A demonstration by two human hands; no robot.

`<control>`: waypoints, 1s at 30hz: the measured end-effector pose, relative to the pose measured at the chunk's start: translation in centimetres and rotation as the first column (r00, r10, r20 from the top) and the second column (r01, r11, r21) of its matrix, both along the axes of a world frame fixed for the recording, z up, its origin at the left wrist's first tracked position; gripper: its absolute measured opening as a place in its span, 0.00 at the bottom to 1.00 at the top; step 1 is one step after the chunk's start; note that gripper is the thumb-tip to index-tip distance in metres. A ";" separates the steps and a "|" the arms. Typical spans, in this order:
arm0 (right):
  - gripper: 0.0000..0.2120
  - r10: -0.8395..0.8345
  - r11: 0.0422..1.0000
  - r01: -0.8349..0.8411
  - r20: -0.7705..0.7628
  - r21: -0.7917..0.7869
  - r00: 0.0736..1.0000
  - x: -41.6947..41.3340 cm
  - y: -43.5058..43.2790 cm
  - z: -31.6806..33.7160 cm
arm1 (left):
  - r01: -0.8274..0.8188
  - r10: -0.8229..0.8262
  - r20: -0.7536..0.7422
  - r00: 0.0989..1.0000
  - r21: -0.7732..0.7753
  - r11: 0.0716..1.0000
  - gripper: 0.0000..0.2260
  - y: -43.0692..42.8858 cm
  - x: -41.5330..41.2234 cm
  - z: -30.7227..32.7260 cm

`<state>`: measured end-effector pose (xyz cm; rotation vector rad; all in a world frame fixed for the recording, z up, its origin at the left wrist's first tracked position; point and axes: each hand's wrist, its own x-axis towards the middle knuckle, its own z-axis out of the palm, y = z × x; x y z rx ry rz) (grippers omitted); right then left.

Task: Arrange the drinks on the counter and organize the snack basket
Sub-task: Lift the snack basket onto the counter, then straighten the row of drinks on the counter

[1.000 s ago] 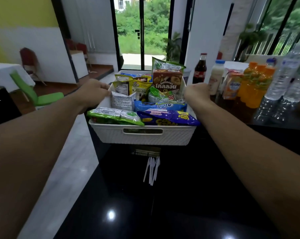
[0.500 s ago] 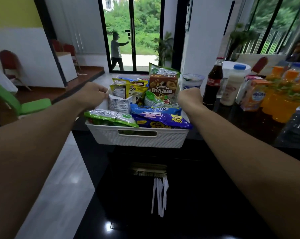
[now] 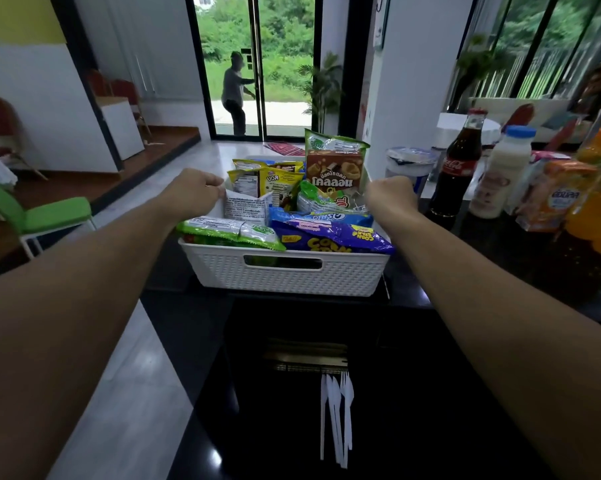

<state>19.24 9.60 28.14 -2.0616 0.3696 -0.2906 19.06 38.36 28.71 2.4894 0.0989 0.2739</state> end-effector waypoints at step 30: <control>0.18 0.190 0.954 -0.157 0.110 -0.255 0.976 -9.2 -16.4 -4.2 | 0.457 -0.478 -0.049 0.877 0.390 0.800 0.22 -19.1 -5.4 5.5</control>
